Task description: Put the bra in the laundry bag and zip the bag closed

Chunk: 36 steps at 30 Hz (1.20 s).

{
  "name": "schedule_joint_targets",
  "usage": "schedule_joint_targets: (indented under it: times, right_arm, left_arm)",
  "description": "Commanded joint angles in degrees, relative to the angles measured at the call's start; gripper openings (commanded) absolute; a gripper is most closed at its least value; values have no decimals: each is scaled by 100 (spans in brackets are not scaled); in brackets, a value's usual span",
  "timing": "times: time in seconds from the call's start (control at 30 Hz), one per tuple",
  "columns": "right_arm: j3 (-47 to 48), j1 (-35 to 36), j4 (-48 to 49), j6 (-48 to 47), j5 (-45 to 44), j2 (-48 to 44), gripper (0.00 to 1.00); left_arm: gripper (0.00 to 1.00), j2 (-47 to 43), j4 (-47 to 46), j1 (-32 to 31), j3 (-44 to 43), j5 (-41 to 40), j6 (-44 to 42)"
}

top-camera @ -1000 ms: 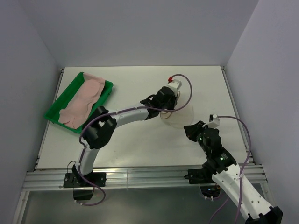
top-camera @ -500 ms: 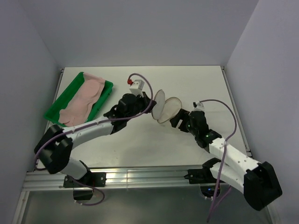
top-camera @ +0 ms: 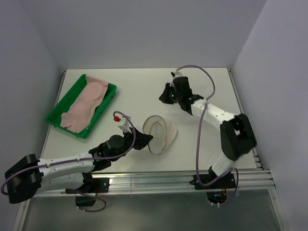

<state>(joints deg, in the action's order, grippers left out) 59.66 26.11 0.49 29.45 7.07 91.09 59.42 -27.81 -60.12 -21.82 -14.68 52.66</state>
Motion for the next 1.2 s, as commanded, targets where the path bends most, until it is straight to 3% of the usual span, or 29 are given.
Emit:
schedule_joint_targets:
  times: [0.0, 0.03, 0.07, 0.13, 0.2, 0.23, 0.3, 0.43, 0.57, 0.63, 0.73, 0.8, 1.0, 1.07, 1.17]
  right_arm:
    - [1370, 96, -855, -879, 734, 819, 11]
    - [1617, 105, -1267, -1080, 760, 945, 13]
    - [1898, 105, -1427, -1143, 726, 1007, 16]
    - [1752, 105, -1378, -1214, 629, 790, 34]
    - [1190, 114, -1140, -1153, 411, 194, 54]
    - [1006, 114, -1061, -1065, 348, -10, 59]
    - [347, 149, -955, -916, 16, -763, 68]
    - [-1085, 193, -516, -415, -180, -2084, 70]
    - [-2385, 333, -576, -273, -84, -3314, 71]
    - [-2642, 456, -831, -256, -39, -3948, 74]
    - [-3126, 702, -928, -168, 285, -4713, 80]
    - [-3399, 842, -1024, -11, 312, -5047, 82]
    - [-3540, 1370, -1112, 96, 225, -4787, 82]
    - [-3540, 1502, -1104, 139, 94, -4531, 82]
    - [-3549, 1538, -1165, 271, -459, -4320, 82]
  left_arm:
    - [31, -115, -768, -491, 301, -571, 561]
    - [57, -54, -761, -588, 241, -624, 526]
    - [67, 43, -665, -745, 153, -668, 343]
    - [83, 61, -280, -878, -92, -895, 131]
    - [89, 9, -155, -940, -234, -879, -317]
    - [92, -18, -154, -940, -356, -783, -501]
    - [94, -62, -23, -967, -532, -572, -1011]
    - [93, -455, 100, -1019, -727, -519, -1530]
    - [91, -1035, 653, -1037, -806, -922, -1733]
    - [92, -1265, 1469, -1037, -946, -1404, -1768]
    - [96, -1197, 2436, -1020, -1078, -2213, -1795]
    - [98, -995, 2763, -993, -1253, -2321, -1864]
    - [99, 367, 2527, -318, -1754, -1460, -2506]
    - [99, 833, 2412, 253, -1869, -566, -2621]
    - [99, 1229, 2071, 501, -1957, 23, -2849]
